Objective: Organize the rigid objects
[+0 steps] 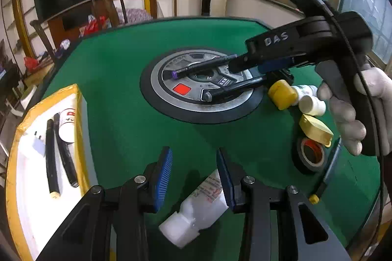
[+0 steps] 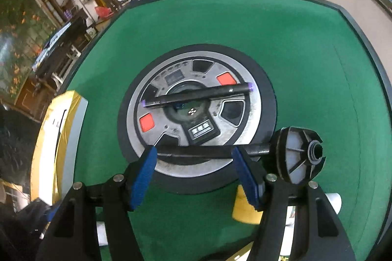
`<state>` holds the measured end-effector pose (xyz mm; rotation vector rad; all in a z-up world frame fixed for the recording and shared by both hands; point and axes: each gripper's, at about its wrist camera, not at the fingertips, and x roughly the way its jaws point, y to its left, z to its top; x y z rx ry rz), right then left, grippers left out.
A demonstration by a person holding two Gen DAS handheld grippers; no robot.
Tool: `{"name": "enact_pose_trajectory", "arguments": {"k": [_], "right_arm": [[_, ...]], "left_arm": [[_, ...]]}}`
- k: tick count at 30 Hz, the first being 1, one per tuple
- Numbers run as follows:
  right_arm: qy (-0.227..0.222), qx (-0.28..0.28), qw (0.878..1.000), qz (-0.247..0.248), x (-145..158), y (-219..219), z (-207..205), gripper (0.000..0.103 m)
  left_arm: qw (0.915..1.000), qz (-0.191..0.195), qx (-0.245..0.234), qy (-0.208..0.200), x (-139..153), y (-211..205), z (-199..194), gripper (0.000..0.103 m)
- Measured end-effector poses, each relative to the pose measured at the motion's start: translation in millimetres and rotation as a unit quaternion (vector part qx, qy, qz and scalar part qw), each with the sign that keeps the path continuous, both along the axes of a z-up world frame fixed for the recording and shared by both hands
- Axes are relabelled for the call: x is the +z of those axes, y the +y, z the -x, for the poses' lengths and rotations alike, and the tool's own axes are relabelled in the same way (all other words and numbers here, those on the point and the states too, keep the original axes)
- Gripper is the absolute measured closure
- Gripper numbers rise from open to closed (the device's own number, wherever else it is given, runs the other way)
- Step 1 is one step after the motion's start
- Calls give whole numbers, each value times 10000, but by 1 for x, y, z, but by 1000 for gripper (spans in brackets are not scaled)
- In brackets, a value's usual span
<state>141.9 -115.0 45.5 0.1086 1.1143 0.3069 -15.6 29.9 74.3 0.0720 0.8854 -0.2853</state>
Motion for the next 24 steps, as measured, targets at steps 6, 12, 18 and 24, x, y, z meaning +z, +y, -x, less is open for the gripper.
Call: {"name": "enact_pose_trajectory", "arguments": {"k": [6,12,18,24], "right_arm": [[-266,224,9991,235,5,13,-18,39],[-446,691,9955,471,8,43,-57,39],[36,1359,9860,970,-20,66,-85,39],[202,1830,9770,1076,-15,60,-82,39]], "left_arm": [[9995,125,151,-257,24,26,13,30],[9978,-378,-443,-317,20,12,22,28],[9874,-1219,-1000,164,-12,-16,16,26],[9875,-1111,-979,530,-28,-25,3,41]]}}
